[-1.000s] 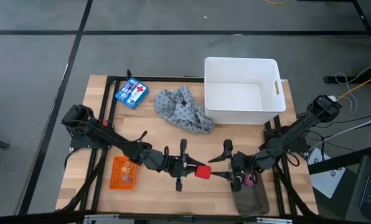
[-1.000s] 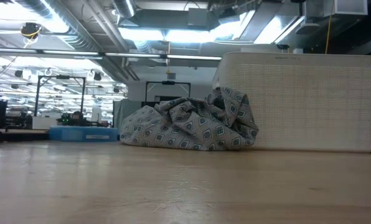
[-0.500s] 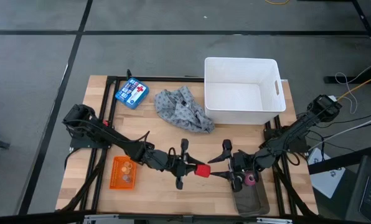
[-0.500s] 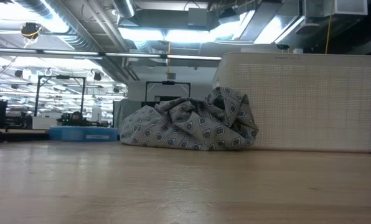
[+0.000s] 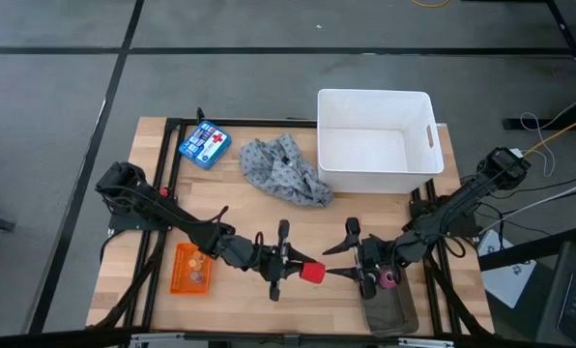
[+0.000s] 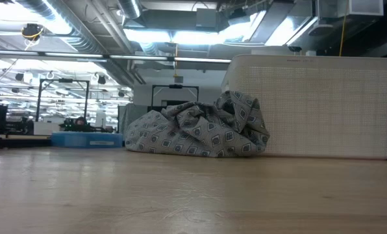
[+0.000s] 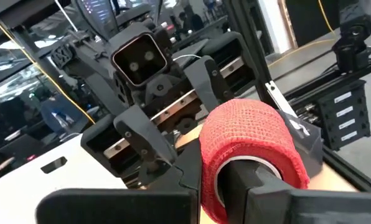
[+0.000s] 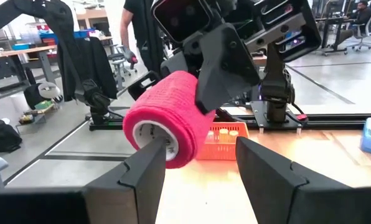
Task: Pick & place medical supplies in basket/bin
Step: Put the red bandage into the black bin
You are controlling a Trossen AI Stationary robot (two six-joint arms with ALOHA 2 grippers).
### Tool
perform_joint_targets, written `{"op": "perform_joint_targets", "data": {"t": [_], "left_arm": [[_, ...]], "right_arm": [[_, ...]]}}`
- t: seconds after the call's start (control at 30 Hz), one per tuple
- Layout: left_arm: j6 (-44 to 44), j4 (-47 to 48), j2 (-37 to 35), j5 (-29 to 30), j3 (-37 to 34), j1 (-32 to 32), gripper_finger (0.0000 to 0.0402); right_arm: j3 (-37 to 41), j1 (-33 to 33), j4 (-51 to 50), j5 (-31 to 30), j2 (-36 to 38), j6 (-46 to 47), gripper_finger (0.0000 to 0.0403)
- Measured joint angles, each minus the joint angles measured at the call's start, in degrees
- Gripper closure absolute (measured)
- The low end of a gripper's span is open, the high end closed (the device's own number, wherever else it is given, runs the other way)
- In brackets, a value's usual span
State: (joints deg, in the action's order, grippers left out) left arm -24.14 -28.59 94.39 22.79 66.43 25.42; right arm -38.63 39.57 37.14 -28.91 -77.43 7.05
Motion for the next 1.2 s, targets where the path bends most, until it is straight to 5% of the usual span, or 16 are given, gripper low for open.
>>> {"op": "perform_joint_targets", "data": {"t": [0.87,1.2], "left_arm": [[4.0,-1.25,0.66,-7.34,0.09,-3.0,0.0377],[4.04,-1.16,0.66,-8.54,0.09,-2.96,0.0377]], "right_arm": [[0.09,-0.81,-0.11,0.02,-0.02,0.46,0.021],[0.09,-0.79,-0.11,0.46,-0.02,0.5,0.0284]]}}
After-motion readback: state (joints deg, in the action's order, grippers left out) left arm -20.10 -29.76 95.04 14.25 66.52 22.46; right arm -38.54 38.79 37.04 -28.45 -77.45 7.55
